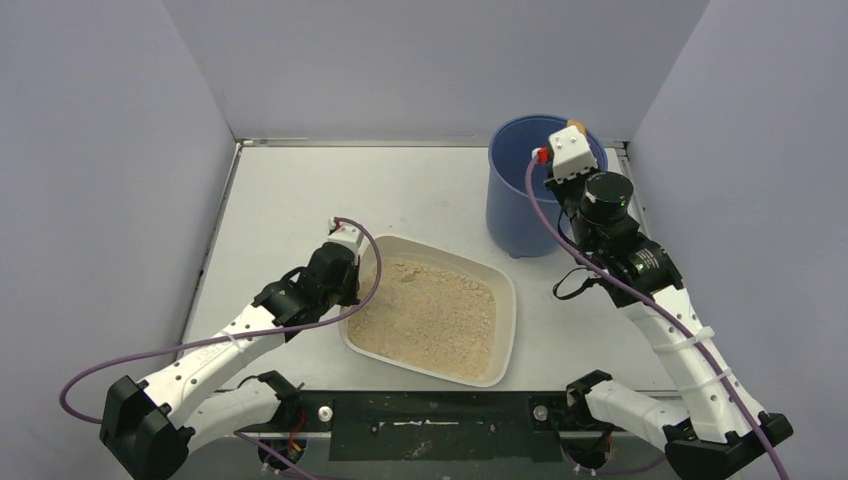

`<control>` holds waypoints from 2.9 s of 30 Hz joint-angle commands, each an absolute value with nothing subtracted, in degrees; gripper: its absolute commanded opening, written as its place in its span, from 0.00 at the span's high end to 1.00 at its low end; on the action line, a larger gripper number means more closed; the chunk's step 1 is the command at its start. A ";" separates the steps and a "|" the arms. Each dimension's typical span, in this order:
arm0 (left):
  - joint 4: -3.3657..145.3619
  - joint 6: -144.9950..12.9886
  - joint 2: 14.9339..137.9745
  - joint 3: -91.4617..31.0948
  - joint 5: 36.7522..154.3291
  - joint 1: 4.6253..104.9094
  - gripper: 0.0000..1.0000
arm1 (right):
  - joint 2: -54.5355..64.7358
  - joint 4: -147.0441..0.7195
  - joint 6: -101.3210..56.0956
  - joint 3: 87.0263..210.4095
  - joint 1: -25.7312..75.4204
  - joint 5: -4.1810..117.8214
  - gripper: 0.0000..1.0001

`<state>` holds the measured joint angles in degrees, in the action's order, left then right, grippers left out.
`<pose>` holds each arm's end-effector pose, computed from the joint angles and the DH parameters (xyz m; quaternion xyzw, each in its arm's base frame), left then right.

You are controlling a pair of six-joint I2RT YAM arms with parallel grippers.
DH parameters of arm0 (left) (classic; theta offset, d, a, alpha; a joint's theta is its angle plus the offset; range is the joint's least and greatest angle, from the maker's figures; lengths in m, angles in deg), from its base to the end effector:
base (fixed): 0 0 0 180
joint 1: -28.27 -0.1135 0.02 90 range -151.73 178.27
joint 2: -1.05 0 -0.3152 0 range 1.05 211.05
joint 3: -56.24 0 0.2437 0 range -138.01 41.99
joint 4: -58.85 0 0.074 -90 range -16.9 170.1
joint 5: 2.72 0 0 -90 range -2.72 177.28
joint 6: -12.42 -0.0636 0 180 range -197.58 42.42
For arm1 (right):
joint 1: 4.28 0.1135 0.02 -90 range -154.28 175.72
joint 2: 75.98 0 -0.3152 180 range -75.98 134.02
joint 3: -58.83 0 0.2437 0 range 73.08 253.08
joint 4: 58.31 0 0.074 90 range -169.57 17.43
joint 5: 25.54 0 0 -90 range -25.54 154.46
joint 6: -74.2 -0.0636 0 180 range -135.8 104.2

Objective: Clean the litter box

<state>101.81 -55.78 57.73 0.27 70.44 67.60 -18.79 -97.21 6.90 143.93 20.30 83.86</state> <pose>0.1572 -0.1050 0.2807 0.0817 0.9076 -0.0820 0.4035 0.1871 0.0624 0.4669 -0.2068 0.7397 -0.1197 0.6291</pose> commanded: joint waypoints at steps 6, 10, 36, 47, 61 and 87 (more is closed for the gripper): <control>96.50 -55.35 55.48 -1.35 72.87 68.50 1.00 | -19.06 -96.81 3.00 154.81 23.84 79.70 1.00; 96.69 -55.29 55.72 -1.42 72.75 68.91 1.00 | -18.73 -100.46 -7.89 158.51 23.81 72.08 1.00; 99.45 -44.82 54.93 4.88 72.51 74.16 1.00 | -28.04 -133.79 -45.78 148.76 23.79 45.45 1.00; 95.91 -41.70 57.53 9.17 71.73 76.49 1.00 | -24.34 -147.94 -50.02 146.02 23.83 49.92 1.00; 92.31 -40.84 59.72 12.04 70.11 77.82 1.00 | -14.95 -147.21 -49.96 145.40 23.78 58.09 1.00; 91.17 -41.16 59.74 11.93 70.21 78.45 1.00 | -0.75 -149.50 -50.34 155.54 35.58 75.44 1.00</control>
<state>96.37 -40.87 60.44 13.36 69.54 77.74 -1.50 -145.58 -49.49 150.38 33.21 68.25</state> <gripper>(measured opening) 0.106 0.214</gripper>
